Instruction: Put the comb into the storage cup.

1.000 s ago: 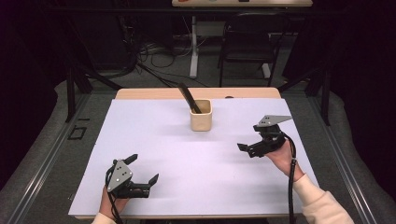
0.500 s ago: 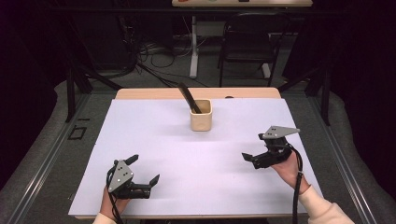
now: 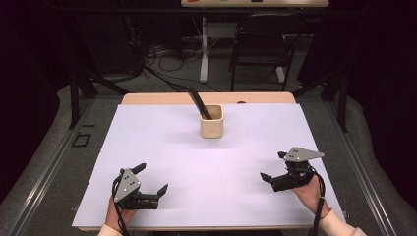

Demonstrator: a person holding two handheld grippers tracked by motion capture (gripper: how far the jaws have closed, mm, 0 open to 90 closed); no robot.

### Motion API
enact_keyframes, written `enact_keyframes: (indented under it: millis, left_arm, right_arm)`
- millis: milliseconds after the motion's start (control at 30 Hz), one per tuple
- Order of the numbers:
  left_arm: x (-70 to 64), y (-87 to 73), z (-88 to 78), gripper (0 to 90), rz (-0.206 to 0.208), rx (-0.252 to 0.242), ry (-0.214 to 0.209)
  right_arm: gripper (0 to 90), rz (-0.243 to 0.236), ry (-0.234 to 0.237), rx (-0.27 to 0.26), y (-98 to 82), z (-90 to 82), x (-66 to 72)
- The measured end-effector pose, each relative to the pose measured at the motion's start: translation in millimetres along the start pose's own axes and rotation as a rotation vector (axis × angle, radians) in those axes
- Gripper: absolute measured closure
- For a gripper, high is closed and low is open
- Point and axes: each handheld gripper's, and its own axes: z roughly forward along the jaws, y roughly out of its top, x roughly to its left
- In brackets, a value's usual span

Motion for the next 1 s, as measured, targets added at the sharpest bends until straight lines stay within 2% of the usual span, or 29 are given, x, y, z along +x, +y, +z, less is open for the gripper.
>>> enact_keyframes:
  millis: [233,533,833,1000]
  left_arm:
    - [-0.3,0.0,-0.2,0.1,0.003,0.0,-0.001]
    - [-0.3,-0.1,-1.3,0.0,0.002,-0.002,0.002]
    - [-0.8,-0.1,-1.1,0.0,-0.001,-0.001,0.001]
    - [0.6,-0.4,-0.7,0.0,0.001,0.0,-0.002]
  right_arm:
    - [0.0,-0.011,-0.011,0.003,-11.8,-2.6,6.3]
    - [0.0,-0.042,-0.029,-0.026,-24.7,-7.3,16.2]
    - [0.0,-0.042,-0.034,-0.028,-33.7,-9.9,20.6]
    - [0.0,-0.062,-0.044,-0.045,-37.3,-12.0,23.0]
